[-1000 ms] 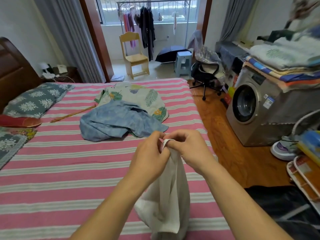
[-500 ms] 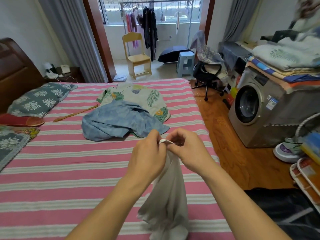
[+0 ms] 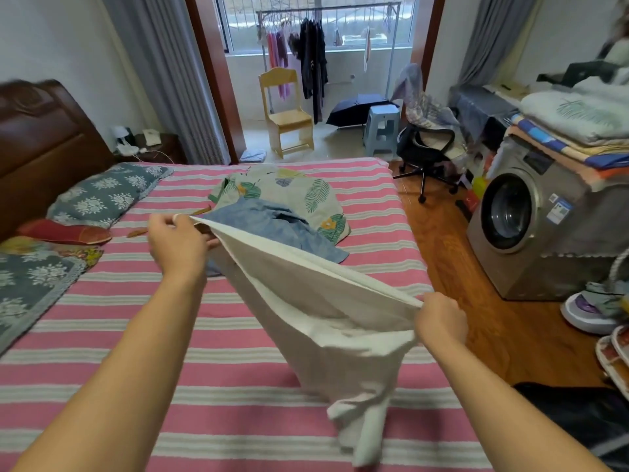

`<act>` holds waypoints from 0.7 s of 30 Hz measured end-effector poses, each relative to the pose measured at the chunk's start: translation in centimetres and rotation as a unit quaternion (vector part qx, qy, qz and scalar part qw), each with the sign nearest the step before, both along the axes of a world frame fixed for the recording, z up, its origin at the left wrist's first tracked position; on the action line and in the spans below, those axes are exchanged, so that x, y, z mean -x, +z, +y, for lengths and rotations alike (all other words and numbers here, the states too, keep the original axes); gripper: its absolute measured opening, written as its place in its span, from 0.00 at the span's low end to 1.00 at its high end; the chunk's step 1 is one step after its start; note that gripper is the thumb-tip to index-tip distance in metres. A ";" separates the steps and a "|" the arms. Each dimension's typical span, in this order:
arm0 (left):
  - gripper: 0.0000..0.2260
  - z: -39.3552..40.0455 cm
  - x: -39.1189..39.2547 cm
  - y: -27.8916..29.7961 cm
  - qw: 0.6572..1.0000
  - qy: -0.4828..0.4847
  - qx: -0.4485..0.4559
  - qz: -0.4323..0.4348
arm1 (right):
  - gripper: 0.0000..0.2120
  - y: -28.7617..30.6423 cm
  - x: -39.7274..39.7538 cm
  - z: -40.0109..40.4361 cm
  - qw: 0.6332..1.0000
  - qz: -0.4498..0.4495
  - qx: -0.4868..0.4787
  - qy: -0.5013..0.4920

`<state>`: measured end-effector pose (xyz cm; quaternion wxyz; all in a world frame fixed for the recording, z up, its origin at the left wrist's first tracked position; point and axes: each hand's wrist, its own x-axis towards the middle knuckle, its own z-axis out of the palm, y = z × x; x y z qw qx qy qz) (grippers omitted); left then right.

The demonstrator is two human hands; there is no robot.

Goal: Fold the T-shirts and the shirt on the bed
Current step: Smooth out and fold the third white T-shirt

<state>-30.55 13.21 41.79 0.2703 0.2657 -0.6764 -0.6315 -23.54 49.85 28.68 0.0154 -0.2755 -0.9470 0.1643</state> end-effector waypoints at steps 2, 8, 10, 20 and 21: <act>0.04 -2.8 0.6 -0.3 0.998 0.035 -0.039 0.017 | 0.11 -0.2 0.7 1.8 0.995 -0.010 0.055 -0.083; 0.04 -7.1 -2.5 -8.5 0.996 0.050 0.012 -0.067 | 0.12 -1.2 3.3 3.3 0.880 0.071 0.391 -0.261; 0.06 -7.3 -5.2 -13.5 0.989 0.039 0.029 -0.136 | 0.13 -2.7 2.3 1.4 0.916 0.062 0.338 -0.208; 0.06 -12.3 -18.3 -29.4 0.903 0.057 -0.168 -0.391 | 0.16 -13.1 -9.1 0.1 0.814 0.129 0.397 -0.404; 0.06 -11.7 -18.8 -29.6 0.897 0.042 -0.197 -0.393 | 0.17 -13.6 -9.7 -0.1 0.745 0.146 0.454 -0.467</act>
